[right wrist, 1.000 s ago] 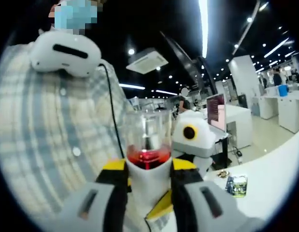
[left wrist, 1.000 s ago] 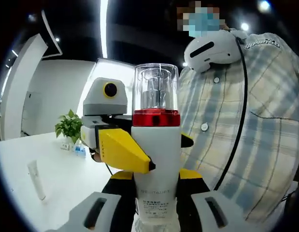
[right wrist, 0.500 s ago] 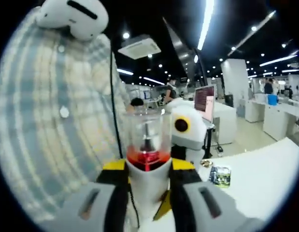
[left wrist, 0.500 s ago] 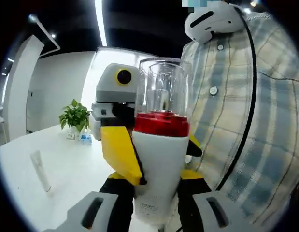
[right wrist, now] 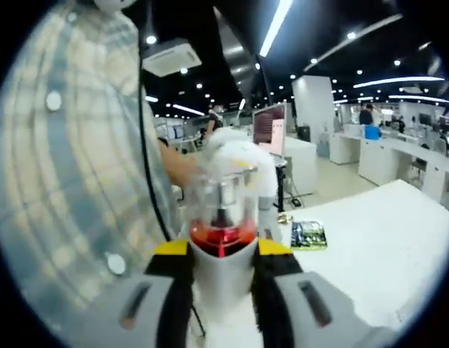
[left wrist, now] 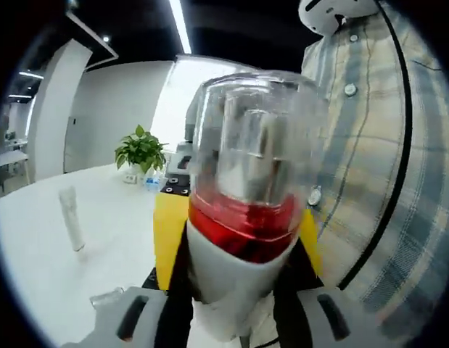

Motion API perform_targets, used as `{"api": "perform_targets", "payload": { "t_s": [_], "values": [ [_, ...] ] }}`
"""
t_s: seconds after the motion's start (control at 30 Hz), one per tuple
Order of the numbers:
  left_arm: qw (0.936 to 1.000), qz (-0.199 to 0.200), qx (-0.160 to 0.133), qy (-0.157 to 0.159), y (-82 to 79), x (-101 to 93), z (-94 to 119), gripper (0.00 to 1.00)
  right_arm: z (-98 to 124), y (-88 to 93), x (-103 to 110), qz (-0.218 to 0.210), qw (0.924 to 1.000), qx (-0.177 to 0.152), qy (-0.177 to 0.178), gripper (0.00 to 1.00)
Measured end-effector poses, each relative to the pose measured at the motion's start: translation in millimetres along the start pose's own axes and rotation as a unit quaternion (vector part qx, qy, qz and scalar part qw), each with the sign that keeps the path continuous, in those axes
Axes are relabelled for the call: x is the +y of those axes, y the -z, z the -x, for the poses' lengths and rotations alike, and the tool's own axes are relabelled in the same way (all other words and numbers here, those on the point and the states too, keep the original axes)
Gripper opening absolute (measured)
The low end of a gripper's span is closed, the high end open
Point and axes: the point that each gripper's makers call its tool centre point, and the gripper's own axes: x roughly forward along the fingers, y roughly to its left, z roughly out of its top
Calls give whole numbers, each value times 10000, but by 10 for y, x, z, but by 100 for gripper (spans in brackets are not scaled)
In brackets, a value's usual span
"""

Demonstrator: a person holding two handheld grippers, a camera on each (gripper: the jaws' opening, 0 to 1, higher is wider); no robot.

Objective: Arrange the skincare products in the storage area until every visible bottle or jar stands upright without overlapping.

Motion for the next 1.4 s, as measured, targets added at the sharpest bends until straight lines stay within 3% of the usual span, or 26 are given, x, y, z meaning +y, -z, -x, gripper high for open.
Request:
{"api": "perform_targets", "payload": {
  "t_s": [0.1,0.2,0.33,0.47,0.63,0.73,0.8,0.93,0.97,1.17,1.4],
  "values": [
    [9982,-110,-85,-590,-63,149,-14,43,24,-26,-115,-58,9993,-89,355,29],
    [9911,-203,-309,-1277,-195,312,-29,42,48,-43,-202,-77,9980,-108,623,29],
    [9820,-405,-106,-1840,-208,458,-21,41,84,-27,-352,-283,9951,-36,942,30],
    [9724,-283,-221,-2306,-258,590,59,39,134,-55,-484,-368,9912,-49,1267,30],
    [9677,-374,-177,-2488,-264,670,137,40,184,-169,-628,-557,9843,-263,1653,30],
    [9678,-345,-172,-2488,-255,675,172,41,183,-219,-638,-568,9839,-315,1666,30],
    [9659,-318,-205,-2562,-265,700,231,37,173,-243,-629,-521,9846,-327,1634,30],
    [9676,235,-270,-2501,-242,676,248,34,160,-280,-612,-443,9858,-350,1581,30],
    [9674,84,-311,-2513,-260,678,260,33,154,-297,-608,-443,9862,-386,1545,30],
    [9686,75,-301,-2469,-299,661,307,31,141,-365,-583,-445,9888,-484,1339,31],
    [9701,242,-491,-2365,-433,673,384,31,139,-522,-627,-666,9879,-686,1218,32]
  ]
}}
